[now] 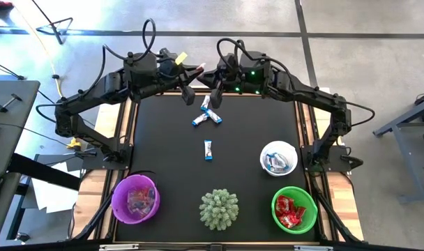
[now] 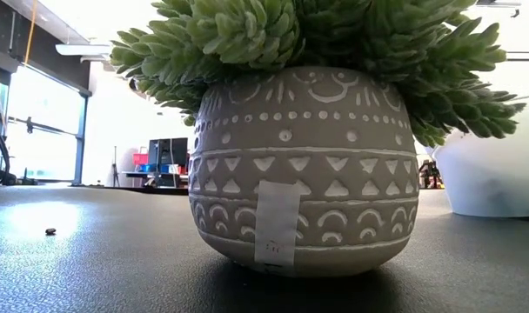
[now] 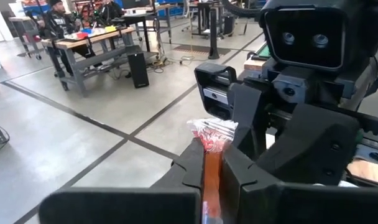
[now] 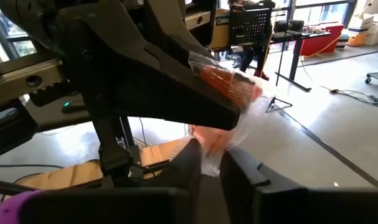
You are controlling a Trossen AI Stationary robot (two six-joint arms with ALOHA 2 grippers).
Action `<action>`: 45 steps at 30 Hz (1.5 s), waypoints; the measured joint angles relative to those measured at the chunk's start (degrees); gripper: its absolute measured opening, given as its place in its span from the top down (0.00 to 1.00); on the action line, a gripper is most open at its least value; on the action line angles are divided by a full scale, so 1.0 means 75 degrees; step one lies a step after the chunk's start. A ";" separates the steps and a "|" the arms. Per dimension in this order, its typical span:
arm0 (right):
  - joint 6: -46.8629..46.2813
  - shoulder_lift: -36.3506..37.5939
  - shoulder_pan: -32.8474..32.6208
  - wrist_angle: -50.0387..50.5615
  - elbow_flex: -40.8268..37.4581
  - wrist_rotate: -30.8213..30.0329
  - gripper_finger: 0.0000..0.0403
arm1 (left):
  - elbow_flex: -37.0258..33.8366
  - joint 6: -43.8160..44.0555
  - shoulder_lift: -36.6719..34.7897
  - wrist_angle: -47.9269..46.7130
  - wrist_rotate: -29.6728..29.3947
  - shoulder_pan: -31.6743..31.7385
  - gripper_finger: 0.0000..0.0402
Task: Sort candy
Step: Put the transparent candy wrapper into the purple bucket
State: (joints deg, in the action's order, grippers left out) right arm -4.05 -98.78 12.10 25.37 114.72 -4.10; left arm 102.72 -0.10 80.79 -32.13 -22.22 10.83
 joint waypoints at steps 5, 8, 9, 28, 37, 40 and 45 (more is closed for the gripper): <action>0.0002 0.0000 0.0003 0.0232 0.0000 -0.0026 0.73 | 0.0000 -0.0008 -0.0005 -0.0034 -0.0011 -0.0074 0.99; 0.0000 0.0055 0.0039 0.0728 -0.0006 -0.0032 0.66 | 0.0000 -0.0015 -0.0067 -0.0154 0.0003 -0.0132 0.99; -0.0003 0.0100 0.0056 0.0880 -0.0006 -0.0032 0.65 | 0.0000 -0.0013 -0.0121 -0.0199 0.0013 -0.0156 0.99; -0.1914 0.0677 0.0219 0.4783 -0.0006 -0.0029 0.61 | 0.0003 0.6653 -0.1316 -0.7460 0.3126 -0.1732 0.99; -0.2084 0.0673 0.0009 0.5336 -0.0006 -0.0038 0.61 | -0.0649 0.9303 -0.1311 -0.7548 0.3600 -0.3844 0.99; -0.2066 0.0673 -0.0163 0.5339 -0.0006 -0.0035 0.61 | -0.1026 0.9914 -0.1253 -0.7586 0.3611 -0.4466 0.99; -0.2022 0.0673 -0.0422 0.5339 -0.0006 -0.0120 0.61 | -0.1768 1.0839 -0.1257 -0.7715 0.3606 -0.5332 0.99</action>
State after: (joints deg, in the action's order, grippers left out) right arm -19.22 -93.73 8.94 65.41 114.67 -5.00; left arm 89.46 81.19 71.36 -89.99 4.83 -29.16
